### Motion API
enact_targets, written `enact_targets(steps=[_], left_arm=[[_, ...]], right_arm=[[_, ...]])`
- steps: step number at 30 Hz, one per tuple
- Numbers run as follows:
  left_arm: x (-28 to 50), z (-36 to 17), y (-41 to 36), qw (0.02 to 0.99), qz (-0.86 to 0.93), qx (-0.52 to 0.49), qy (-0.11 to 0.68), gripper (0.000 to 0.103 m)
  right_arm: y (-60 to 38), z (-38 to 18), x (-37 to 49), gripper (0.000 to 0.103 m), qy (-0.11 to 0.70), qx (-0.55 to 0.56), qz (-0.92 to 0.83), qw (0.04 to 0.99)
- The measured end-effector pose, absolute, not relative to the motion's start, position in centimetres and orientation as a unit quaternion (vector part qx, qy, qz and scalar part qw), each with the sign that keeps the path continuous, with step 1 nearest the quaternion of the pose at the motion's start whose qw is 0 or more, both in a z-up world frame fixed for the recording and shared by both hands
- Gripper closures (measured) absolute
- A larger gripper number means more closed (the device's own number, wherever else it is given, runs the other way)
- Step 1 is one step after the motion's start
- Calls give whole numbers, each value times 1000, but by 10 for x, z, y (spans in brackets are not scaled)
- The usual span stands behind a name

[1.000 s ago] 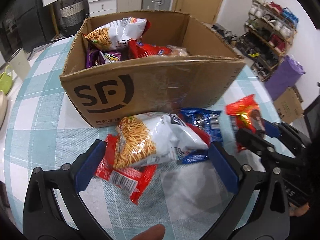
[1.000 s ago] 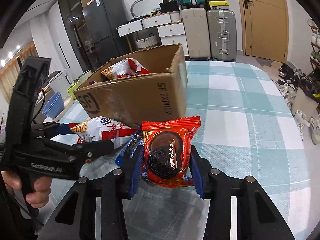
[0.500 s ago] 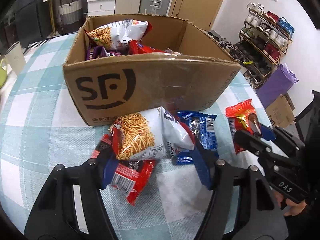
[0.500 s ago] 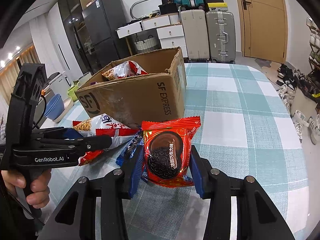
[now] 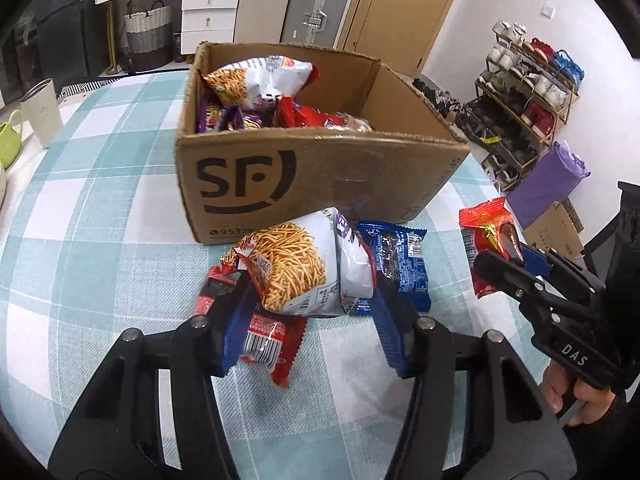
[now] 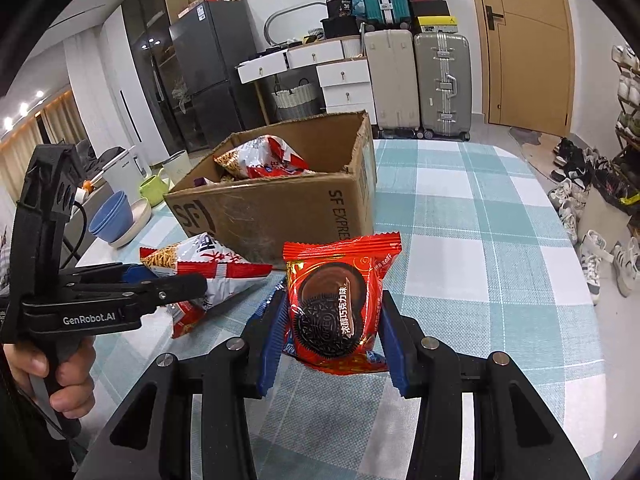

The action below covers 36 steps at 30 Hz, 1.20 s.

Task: Organize snacks
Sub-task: 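Lift the Oreo pack with the right tool while the left tool grasps the noodle-snack bag, then carry the red Oreo pack and white noodle bag over the box with both tools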

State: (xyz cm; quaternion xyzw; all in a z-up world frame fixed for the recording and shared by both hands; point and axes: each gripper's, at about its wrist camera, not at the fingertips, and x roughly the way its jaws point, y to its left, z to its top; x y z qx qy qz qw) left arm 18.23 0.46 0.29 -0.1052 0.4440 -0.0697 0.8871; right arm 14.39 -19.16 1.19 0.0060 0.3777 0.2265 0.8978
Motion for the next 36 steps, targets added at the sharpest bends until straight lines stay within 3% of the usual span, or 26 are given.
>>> enact_targets(steps=[36], left_arm=[[101,113,39,932,-69,-109,339,50]], right_arm=[[-157,72,142,59,311,-13,258,915]])
